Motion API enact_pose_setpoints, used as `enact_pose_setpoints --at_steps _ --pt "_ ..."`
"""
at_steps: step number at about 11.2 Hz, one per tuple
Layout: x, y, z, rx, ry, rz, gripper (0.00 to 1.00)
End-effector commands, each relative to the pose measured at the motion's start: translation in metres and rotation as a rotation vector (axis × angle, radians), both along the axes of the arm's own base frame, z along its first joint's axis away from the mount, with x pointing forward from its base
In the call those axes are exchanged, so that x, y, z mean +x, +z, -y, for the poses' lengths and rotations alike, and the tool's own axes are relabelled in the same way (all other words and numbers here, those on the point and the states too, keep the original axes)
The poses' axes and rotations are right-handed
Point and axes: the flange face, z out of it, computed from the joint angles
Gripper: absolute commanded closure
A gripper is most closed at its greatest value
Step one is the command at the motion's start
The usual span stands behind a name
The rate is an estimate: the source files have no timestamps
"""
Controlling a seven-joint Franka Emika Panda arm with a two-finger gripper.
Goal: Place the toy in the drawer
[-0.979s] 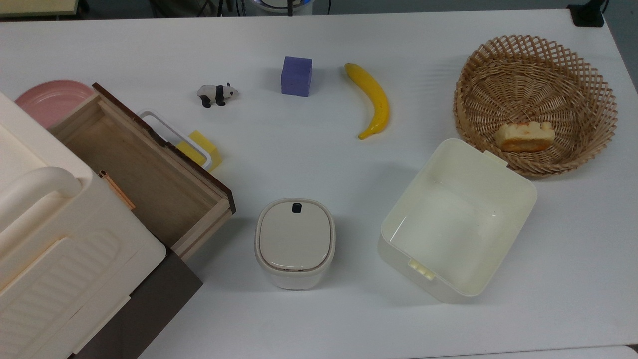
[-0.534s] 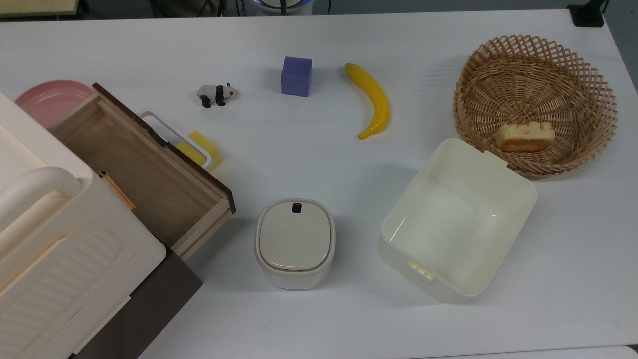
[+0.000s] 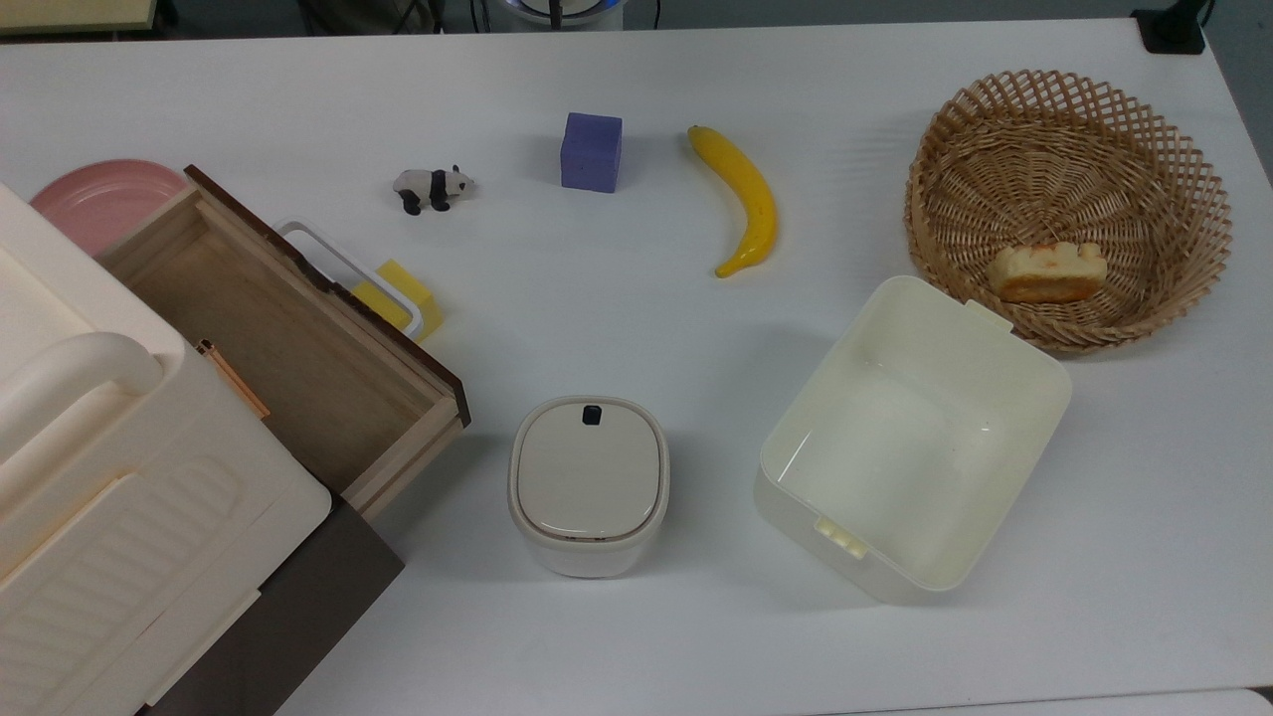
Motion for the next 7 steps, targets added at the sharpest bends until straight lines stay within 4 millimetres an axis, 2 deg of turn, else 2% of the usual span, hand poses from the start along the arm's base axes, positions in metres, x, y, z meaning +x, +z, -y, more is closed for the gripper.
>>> enact_pose_setpoints --at_steps 1,6,7 --pt "0.000 -0.002 -0.003 0.023 0.050 -0.024 0.00" --pt "0.021 -0.041 -0.013 0.050 0.195 -0.072 0.00" --pt "0.025 -0.054 -0.016 0.052 0.219 -0.075 0.00"
